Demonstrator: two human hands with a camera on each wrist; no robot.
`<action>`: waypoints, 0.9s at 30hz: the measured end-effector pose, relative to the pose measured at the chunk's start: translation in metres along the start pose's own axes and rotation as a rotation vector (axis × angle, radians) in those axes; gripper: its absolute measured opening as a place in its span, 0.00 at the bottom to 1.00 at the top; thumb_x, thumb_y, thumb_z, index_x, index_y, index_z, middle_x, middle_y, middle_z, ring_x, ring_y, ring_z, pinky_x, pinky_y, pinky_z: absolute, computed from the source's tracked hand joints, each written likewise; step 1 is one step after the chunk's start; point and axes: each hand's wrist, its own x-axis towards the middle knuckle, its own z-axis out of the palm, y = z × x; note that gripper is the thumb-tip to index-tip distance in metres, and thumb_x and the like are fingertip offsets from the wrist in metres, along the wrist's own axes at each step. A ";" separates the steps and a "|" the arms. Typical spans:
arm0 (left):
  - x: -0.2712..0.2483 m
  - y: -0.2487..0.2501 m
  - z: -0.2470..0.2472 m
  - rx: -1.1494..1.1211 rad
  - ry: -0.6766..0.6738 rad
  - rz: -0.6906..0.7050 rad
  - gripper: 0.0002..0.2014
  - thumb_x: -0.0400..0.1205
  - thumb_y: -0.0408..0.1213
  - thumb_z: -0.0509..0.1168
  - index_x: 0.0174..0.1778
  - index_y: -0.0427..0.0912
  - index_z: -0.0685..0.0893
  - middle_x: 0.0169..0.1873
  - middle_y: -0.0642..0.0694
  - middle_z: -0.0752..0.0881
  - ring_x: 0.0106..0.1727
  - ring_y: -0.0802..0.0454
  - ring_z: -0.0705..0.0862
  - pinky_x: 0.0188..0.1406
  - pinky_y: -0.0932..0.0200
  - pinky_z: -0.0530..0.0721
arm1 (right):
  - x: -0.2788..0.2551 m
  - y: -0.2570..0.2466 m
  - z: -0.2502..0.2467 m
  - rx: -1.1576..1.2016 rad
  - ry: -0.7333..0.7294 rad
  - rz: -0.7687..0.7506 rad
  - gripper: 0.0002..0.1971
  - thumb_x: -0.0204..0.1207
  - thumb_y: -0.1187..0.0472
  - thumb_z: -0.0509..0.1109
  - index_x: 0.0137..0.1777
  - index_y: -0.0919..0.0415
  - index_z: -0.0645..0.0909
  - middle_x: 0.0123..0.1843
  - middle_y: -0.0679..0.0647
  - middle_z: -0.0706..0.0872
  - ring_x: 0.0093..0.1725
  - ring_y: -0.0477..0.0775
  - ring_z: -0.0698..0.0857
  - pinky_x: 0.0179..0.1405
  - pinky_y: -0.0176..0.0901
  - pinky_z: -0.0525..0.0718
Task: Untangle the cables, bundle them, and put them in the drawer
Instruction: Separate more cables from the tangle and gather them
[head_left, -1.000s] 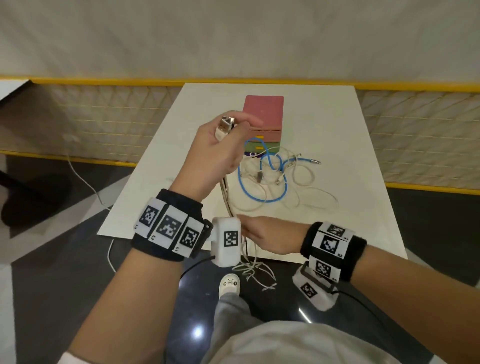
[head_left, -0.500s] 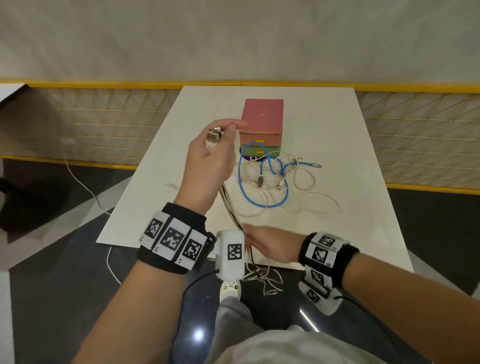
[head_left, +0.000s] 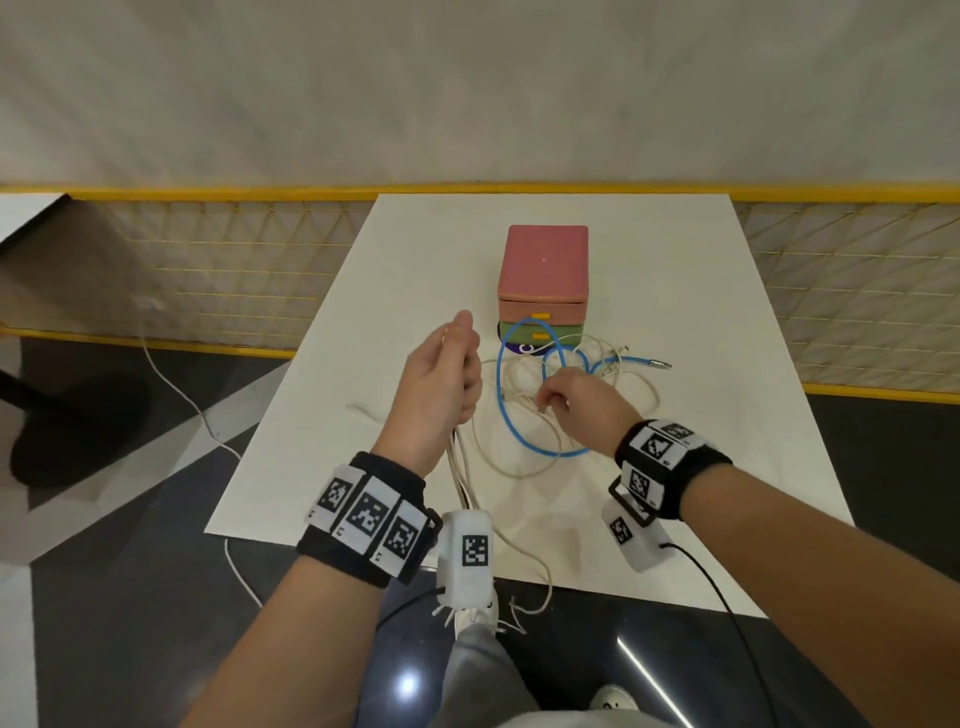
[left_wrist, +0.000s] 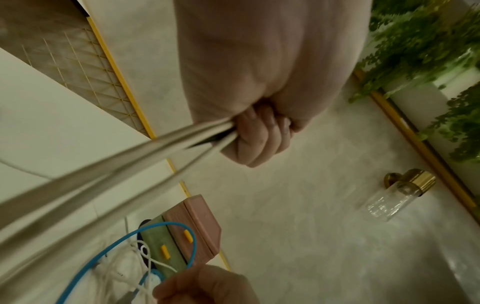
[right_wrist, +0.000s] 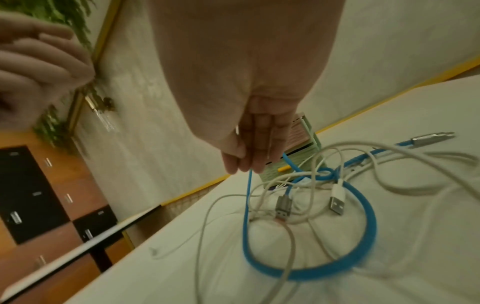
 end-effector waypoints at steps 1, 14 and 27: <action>0.004 -0.001 -0.001 0.005 0.004 -0.008 0.18 0.91 0.42 0.52 0.33 0.47 0.67 0.21 0.55 0.60 0.20 0.57 0.54 0.17 0.67 0.51 | 0.011 0.003 0.001 -0.079 -0.057 0.022 0.13 0.78 0.70 0.59 0.52 0.62 0.85 0.56 0.57 0.83 0.53 0.58 0.83 0.55 0.50 0.81; 0.039 -0.005 -0.025 0.051 0.005 -0.061 0.16 0.90 0.43 0.53 0.36 0.43 0.67 0.23 0.53 0.61 0.19 0.58 0.56 0.16 0.67 0.55 | 0.064 0.031 0.029 -0.504 -0.230 -0.213 0.07 0.78 0.71 0.61 0.49 0.65 0.80 0.57 0.61 0.76 0.57 0.60 0.76 0.47 0.49 0.78; 0.082 0.004 0.008 0.128 -0.001 0.045 0.07 0.83 0.40 0.70 0.40 0.47 0.81 0.15 0.62 0.74 0.17 0.65 0.70 0.19 0.71 0.66 | 0.061 -0.029 -0.065 0.746 0.085 -0.107 0.11 0.82 0.70 0.62 0.60 0.61 0.69 0.45 0.57 0.86 0.44 0.50 0.88 0.42 0.32 0.84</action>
